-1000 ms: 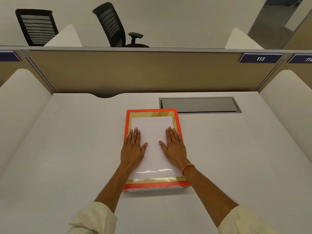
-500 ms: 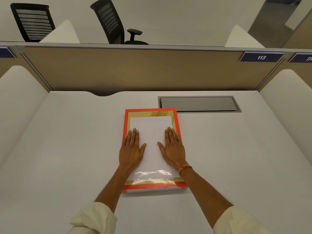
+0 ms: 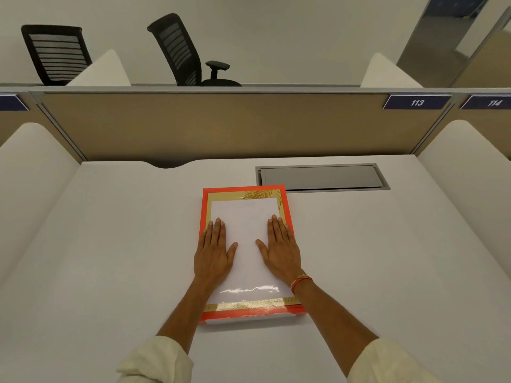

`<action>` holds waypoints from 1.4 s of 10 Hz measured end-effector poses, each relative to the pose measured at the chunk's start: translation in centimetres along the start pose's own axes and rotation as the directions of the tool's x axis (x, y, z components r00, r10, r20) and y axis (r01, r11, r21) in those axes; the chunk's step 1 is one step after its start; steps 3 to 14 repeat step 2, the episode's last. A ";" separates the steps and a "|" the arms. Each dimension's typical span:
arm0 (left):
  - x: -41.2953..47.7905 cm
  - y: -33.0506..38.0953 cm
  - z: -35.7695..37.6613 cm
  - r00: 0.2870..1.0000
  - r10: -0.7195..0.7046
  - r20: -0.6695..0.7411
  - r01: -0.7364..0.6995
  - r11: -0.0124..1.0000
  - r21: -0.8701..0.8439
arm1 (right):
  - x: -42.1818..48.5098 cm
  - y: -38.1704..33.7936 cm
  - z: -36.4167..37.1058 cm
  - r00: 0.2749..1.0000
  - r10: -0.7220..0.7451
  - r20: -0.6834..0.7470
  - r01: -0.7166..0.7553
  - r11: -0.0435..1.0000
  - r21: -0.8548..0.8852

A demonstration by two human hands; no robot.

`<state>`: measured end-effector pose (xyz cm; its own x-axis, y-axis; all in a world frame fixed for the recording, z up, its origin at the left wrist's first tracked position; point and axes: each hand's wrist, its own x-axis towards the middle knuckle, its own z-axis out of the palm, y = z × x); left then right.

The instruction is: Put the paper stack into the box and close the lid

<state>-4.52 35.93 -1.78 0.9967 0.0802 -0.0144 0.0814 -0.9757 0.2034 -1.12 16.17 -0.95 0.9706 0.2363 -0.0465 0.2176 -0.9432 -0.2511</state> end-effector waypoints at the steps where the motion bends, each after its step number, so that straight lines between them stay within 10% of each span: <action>1: 0.2 1.3 -0.5 1.000 -0.009 -0.030 0.008 0.999 -0.037 | -0.1 0.5 -0.8 1.000 -0.001 -0.018 0.002 0.999 0.048; 14: 0.4 2.4 -0.3 0.999 -0.016 -0.035 0.014 0.999 -0.052 | -0.2 1.6 -1.1 0.999 0.002 -0.033 -0.001 0.998 0.057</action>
